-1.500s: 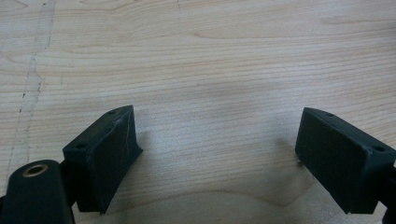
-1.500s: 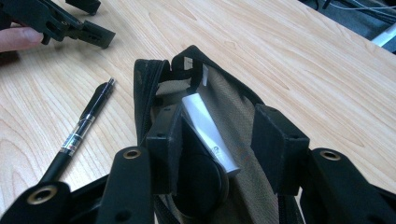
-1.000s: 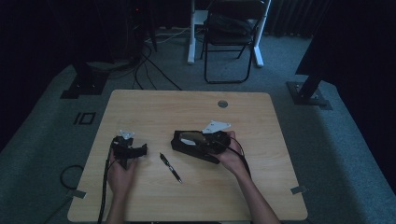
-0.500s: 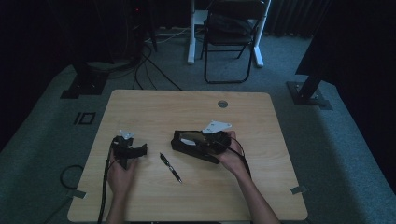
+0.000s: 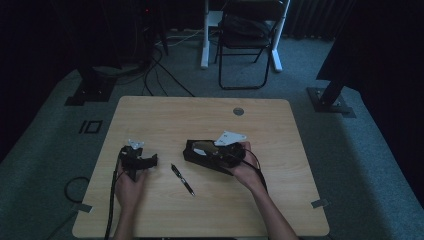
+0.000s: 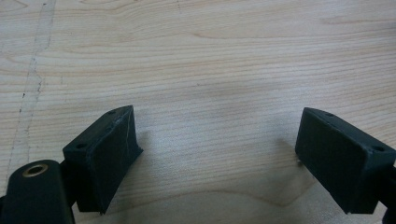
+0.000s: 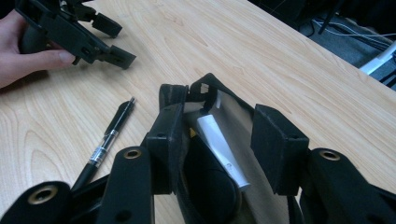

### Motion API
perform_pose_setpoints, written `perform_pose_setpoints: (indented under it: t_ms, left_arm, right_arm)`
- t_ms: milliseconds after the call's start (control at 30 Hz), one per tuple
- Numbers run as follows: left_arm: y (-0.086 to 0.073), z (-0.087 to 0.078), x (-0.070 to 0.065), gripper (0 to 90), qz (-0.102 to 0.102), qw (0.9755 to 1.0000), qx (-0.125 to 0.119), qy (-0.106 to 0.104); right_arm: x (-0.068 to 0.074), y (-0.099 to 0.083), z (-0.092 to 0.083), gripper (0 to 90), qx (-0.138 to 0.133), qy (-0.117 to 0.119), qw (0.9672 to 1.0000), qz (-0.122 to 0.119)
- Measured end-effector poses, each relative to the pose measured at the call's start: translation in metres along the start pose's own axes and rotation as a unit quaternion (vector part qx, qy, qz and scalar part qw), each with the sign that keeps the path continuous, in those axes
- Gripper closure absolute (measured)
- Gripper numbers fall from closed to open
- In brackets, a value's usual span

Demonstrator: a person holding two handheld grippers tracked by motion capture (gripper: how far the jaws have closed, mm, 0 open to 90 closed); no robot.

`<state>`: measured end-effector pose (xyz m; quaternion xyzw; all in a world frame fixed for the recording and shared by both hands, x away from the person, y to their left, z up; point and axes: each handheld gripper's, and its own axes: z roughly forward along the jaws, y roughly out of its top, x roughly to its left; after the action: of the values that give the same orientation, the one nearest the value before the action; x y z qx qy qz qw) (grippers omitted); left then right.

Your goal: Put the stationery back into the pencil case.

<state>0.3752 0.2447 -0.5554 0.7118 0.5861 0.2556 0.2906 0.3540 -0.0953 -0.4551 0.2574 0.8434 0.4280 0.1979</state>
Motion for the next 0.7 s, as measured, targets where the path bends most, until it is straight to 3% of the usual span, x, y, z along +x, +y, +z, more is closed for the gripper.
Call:
perform_pose_setpoints:
  t_ms: [700]
  left_arm:
    - [0.0, 0.0, 0.0, 13.1, 0.0, 1.0, 0.0, 0.0]
  right_arm:
    - [0.0109, -0.0001, 0.0021, 52.9, -0.006, 0.011, 0.9999, -0.004]
